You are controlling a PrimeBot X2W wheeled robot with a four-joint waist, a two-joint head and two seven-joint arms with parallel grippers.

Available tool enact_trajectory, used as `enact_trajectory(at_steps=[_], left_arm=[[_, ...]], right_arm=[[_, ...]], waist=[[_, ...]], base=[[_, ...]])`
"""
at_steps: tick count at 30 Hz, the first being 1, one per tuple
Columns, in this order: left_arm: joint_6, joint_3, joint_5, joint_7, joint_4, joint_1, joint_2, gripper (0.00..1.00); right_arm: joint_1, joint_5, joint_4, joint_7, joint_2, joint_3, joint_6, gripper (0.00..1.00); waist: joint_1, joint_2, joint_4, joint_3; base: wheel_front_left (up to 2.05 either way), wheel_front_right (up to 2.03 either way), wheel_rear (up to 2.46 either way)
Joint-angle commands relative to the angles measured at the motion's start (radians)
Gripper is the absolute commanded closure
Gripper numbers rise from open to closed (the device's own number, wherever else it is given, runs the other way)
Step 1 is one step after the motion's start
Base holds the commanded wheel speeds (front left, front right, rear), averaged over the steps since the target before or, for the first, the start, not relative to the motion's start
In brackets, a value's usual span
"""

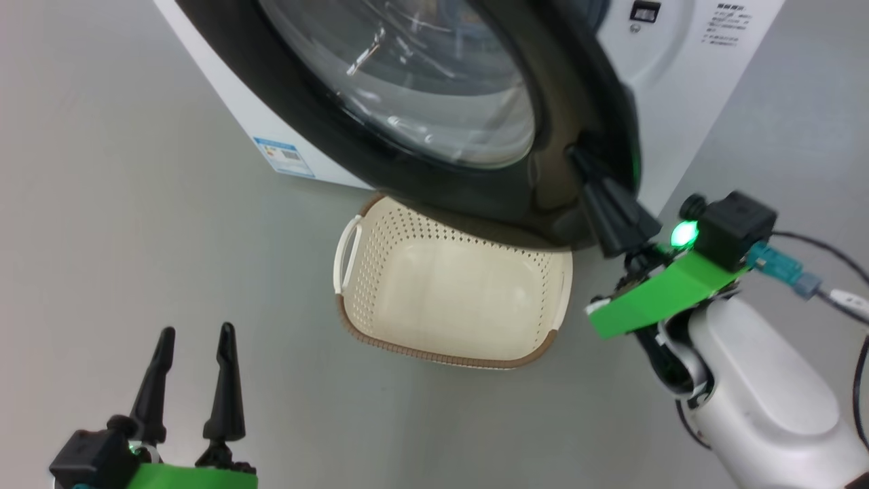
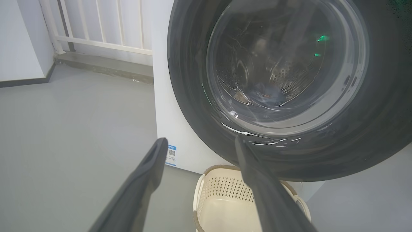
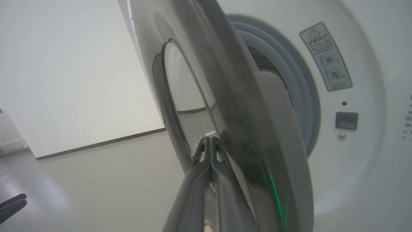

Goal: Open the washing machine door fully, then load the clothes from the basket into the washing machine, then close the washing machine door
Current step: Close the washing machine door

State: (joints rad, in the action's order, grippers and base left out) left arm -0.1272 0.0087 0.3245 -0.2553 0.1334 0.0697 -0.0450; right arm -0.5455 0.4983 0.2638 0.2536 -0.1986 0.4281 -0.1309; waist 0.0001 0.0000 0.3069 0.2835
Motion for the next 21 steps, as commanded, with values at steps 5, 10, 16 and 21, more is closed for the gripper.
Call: enact_trajectory(at_steps=[5,10,16,21], left_arm=[[-0.003,0.011,0.008,-0.006,-0.035,0.046,-0.012,0.00],[-0.003,0.005,0.012,-0.006,-0.034,0.058,-0.010,0.00],[-0.003,-0.018,0.017,-0.006,-0.045,0.078,-0.008,0.00],[-0.003,-0.035,0.021,-0.006,-0.052,0.091,-0.007,0.00]], right_arm=[[-0.065,-0.015,-0.004,0.008,-0.014,-0.042,0.000,1.00],[-0.082,-0.019,0.005,0.008,-0.027,-0.079,0.000,1.00],[-0.126,-0.028,0.023,0.008,-0.053,-0.126,0.000,1.00],[-0.162,-0.033,0.037,0.008,-0.074,-0.155,0.000,1.00]], waist=[[-0.0001,0.0000,0.030,0.034],[-0.0001,0.0000,0.054,0.042],[-0.0001,0.0000,0.085,0.069],[-0.0001,0.0000,0.107,0.089]], base=[[0.00,0.00,0.00],[0.00,0.00,0.00],[0.00,0.00,0.00],[0.00,0.00,0.00]])
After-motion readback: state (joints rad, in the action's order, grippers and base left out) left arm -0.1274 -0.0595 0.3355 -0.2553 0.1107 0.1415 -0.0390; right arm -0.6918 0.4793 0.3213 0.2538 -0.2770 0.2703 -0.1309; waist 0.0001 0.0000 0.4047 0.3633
